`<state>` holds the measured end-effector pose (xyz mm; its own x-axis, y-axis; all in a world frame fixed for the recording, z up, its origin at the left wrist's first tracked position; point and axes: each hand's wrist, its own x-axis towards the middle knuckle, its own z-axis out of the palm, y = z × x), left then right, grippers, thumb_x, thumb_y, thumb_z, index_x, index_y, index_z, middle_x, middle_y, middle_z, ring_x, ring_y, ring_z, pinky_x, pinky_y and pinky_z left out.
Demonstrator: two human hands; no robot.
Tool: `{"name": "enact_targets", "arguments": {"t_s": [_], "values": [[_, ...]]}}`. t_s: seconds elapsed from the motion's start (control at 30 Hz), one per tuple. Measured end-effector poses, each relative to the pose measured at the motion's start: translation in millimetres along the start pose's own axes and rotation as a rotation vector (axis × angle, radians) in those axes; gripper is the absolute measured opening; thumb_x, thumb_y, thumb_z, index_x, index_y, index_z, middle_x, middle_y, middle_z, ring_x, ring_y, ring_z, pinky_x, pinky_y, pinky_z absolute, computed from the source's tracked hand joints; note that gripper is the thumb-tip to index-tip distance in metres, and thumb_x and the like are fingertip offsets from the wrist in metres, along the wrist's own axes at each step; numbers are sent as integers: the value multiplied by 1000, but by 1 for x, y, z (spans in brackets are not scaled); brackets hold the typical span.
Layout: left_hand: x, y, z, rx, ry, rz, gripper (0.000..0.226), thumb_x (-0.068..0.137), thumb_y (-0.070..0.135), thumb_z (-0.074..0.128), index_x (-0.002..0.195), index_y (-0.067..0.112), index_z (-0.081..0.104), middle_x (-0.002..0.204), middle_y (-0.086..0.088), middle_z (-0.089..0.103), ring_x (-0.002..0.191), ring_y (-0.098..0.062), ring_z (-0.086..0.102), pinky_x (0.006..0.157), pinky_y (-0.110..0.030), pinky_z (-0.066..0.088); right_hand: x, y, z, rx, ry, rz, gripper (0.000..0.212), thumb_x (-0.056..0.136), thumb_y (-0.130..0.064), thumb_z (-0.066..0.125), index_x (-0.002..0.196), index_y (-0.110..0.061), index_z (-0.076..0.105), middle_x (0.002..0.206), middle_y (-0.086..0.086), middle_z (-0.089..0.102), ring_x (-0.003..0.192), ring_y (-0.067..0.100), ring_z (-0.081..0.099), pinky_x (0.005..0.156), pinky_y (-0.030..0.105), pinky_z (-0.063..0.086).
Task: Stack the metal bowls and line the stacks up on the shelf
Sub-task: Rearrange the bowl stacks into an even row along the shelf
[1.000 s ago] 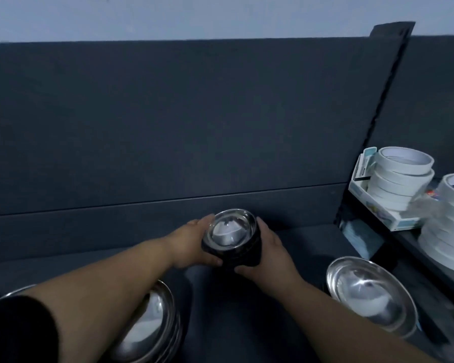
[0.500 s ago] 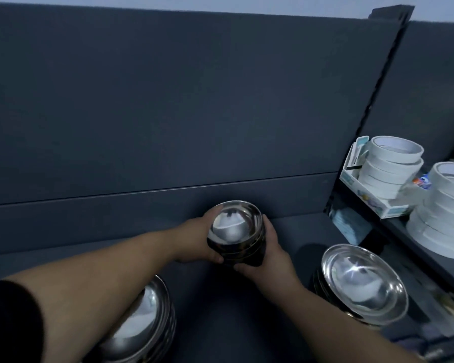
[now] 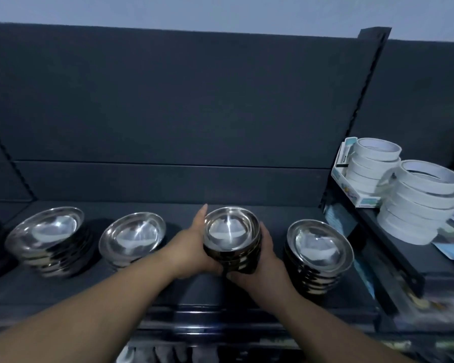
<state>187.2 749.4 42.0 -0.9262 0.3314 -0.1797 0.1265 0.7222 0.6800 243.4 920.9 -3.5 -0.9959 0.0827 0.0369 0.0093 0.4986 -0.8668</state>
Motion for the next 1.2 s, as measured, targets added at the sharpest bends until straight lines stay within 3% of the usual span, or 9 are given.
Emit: {"name": "enact_targets", "arguments": {"t_s": [0.17,0.3,0.37,0.43,0.6,0.73,0.83,1.07,1.2], "values": [[-30,-25,27,-186,107,-13,132,63,22,88,151,34,-9,129,4,61,113,-10,58,98,-19,42,-18,10,3,-12,-53,-12,125,61,-39,87,152,-33,3,139,-6,54,124,11,53,104,26,42],[-39,-35,43,-350,183,-37,124,65,17,88,152,27,0,129,11,54,118,-5,52,98,-18,38,-20,14,1,-31,-75,-55,119,63,-34,87,152,-31,8,140,-9,52,126,5,49,102,17,37],[-40,-39,48,-402,207,-41,123,63,17,89,153,24,4,130,11,53,123,-6,50,102,-21,38,-19,16,0,-49,-57,-86,117,62,-33,88,152,-31,13,144,-10,47,129,4,46,106,19,36],[-40,-41,52,-404,229,-38,121,61,21,90,152,23,9,134,11,52,125,-7,49,106,-23,36,-18,18,0,-39,-42,-98,115,61,-30,88,151,-32,17,145,-12,44,131,1,43,109,19,34],[-39,-43,59,-420,276,-29,117,60,19,91,151,23,17,133,12,52,123,-6,49,107,-23,36,-19,22,-3,13,-27,-94,108,64,-23,88,150,-33,23,135,-23,47,121,-12,39,88,-9,23],[-39,-41,54,-412,269,-11,117,62,19,89,151,29,13,134,17,47,125,-5,43,110,-26,34,-19,25,-2,48,-20,-78,104,66,-22,87,148,-37,25,127,-27,51,116,-12,45,85,-8,29],[-40,-42,53,-385,264,9,117,64,20,88,151,31,11,133,22,44,127,-3,41,111,-26,33,-20,29,-1,53,-23,-68,99,69,-22,86,143,-44,24,116,-40,46,104,-23,48,81,-8,32],[-38,-46,57,-371,246,43,112,66,22,87,150,36,15,133,24,49,126,1,46,112,-27,35,-21,33,1,45,-35,-80,103,71,-25,84,149,-40,18,127,-30,47,121,-9,43,86,-4,30],[-40,-44,55,-386,260,55,115,63,29,89,151,35,14,138,21,45,130,0,40,108,-20,31,-21,30,-2,65,-27,-104,100,68,-26,86,145,-42,23,126,-36,45,114,-21,42,85,-7,30]]}}
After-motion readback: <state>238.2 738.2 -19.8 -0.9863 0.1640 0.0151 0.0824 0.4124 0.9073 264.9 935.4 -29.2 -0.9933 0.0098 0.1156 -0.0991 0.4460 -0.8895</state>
